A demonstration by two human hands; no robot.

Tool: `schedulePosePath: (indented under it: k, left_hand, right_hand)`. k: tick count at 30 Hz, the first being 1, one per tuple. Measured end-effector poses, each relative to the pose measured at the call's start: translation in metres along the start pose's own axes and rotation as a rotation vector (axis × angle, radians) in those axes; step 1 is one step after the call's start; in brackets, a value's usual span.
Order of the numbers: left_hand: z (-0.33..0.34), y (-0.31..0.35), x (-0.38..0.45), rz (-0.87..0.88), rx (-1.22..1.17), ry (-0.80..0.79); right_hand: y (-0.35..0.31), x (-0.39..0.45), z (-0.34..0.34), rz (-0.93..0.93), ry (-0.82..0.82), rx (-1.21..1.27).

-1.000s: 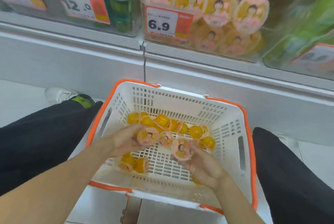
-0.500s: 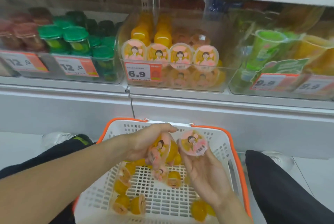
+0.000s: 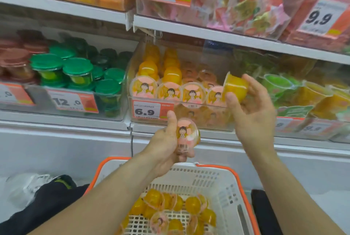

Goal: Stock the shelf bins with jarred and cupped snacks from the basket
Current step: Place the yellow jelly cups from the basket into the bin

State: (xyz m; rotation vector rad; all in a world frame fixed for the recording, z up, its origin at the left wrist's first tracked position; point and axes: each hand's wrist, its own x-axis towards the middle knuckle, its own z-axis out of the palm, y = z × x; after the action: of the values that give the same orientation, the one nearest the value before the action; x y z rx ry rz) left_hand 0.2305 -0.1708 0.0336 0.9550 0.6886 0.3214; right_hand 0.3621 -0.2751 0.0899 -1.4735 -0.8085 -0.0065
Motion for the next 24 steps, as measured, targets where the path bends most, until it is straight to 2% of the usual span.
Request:
schedulePosePath:
  k: [2, 5, 9, 14, 16, 19, 24]
  left_hand:
    - [-0.001, 0.001, 0.000, 0.017, -0.041, -0.036]
    - [-0.004, 0.004, 0.000, 0.016, -0.081, -0.069]
    - [-0.006, 0.014, 0.002, 0.009, -0.071, -0.042]
    - [-0.007, 0.019, 0.002, -0.001, -0.102, -0.002]
    - [-0.008, 0.022, 0.001, 0.005, -0.132, -0.002]
    - [-0.009, 0.025, 0.003, -0.009, -0.155, -0.005]
    - [-0.008, 0.028, 0.008, -0.022, -0.167, -0.013]
  right_hand:
    - [0.000, 0.037, 0.009, -0.065, 0.002, -0.174]
    - [0.005, 0.088, 0.025, -0.010, -0.058, -0.477]
    - [0.013, 0.139, 0.055, 0.096, -0.232, -0.797]
    - [0.030, 0.176, 0.098, 0.080, -0.452, -1.187]
    - [0.038, 0.184, 0.108, 0.125, -0.456, -1.249]
    - [0.047, 0.192, 0.121, 0.189, -0.375, -1.245]
    - [0.054, 0.197, 0.142, 0.175, -0.279, -1.225]
